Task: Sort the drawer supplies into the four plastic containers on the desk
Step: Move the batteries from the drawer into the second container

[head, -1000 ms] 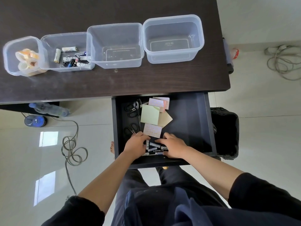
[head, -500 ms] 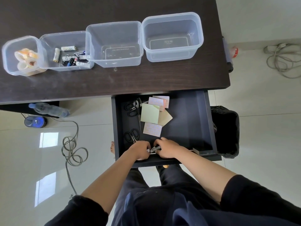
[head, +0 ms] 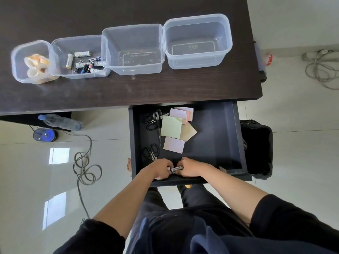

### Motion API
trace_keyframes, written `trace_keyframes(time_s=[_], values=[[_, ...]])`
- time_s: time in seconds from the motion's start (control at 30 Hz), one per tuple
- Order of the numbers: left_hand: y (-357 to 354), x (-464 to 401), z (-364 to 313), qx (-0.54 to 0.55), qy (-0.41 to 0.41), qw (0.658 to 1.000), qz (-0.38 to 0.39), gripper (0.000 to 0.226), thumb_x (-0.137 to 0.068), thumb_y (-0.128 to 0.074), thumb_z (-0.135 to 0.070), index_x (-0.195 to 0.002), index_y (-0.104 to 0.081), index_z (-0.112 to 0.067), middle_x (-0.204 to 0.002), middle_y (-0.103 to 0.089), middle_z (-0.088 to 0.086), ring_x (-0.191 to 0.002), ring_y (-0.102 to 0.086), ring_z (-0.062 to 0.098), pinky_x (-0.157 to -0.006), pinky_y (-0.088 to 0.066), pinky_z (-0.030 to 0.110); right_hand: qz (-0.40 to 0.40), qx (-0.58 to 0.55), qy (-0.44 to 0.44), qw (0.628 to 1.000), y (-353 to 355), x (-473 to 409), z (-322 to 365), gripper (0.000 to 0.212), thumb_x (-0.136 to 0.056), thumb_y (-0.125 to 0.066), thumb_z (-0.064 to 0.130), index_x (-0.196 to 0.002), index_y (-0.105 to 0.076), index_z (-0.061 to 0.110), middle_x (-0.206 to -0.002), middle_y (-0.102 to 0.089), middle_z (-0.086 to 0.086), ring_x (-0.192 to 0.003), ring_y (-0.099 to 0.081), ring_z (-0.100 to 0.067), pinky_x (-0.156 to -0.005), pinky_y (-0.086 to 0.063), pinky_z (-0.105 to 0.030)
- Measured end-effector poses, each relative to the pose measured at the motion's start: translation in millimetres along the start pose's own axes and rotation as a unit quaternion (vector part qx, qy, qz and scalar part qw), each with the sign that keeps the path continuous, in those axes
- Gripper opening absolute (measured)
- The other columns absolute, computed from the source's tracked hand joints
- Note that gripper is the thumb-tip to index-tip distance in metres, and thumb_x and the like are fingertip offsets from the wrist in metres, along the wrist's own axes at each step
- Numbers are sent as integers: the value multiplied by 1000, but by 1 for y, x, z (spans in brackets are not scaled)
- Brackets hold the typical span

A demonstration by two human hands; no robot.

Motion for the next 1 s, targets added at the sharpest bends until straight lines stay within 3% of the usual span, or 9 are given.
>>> trace_keyframes(time_s=[0.07,0.2,0.4,0.6,0.77,0.9,1.0], values=[[1,1,0,2,4,1000,-3,20,-91,-50,-13,-105,-65,-13,-107,-64,7,-91,-54,20,-77,-41,28,10,16,-13,1000,-2,0,0,28,-90,-47,36,-107,-59,18,-125,-44,-7,-108,-53,-30,-92,-44,-41],[2,4,0,1,12,1000,-15,22,-91,-51,-11,-108,-65,-14,-109,-63,7,-102,-57,24,-80,-42,29,14,17,-5,1000,0,5,4,25,-91,-45,35,-106,-56,19,-124,-47,-9,-106,-53,-29,-92,-44,-42],[8,6,-1,15,21,998,-49,29,-89,-53,-7,-114,-63,-14,-113,-62,8,-105,-57,25,-84,-44,30,33,41,2,999,3,11,5,27,-96,-43,24,-119,-51,12,-117,-58,-13,-89,-51,-23,-75,-40,-33],[7,7,-6,36,18,997,-66,25,-90,-52,-9,-111,-64,-13,-110,-63,8,-99,-58,24,-79,-45,29,42,69,-7,997,7,18,4,31,-99,-40,26,-125,-48,9,-120,-57,-13,-91,-50,-22,-77,-39,-32],[7,7,-6,43,7,997,-56,26,-90,-54,-9,-114,-63,-14,-112,-63,7,-103,-56,23,-84,-44,30,40,54,-1,998,10,22,4,30,-97,-43,28,-120,-54,11,-117,-59,-11,-92,-53,-23,-78,-41,-34],[7,4,-5,48,15,996,-69,22,-92,-55,-12,-111,-63,-14,-111,-63,9,-90,-55,20,-75,-43,27,30,23,0,999,11,24,3,27,-95,-45,27,-113,-59,12,-112,-62,-12,-88,-55,-22,-73,-41,-32],[7,4,-3,41,29,996,-77,20,-92,-54,-13,-111,-62,-13,-112,-61,8,-93,-56,21,-79,-46,29,27,37,-12,999,10,26,2,27,-94,-43,29,-112,-56,13,-109,-61,-10,-86,-52,-22,-72,-40,-32]])
Point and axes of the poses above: each hand's wrist, its own x-axis away from the middle knuckle, its own y-axis out of the back of the hand, z = x × y, the point moved 8 cm from there along -x, towards the middle knuckle
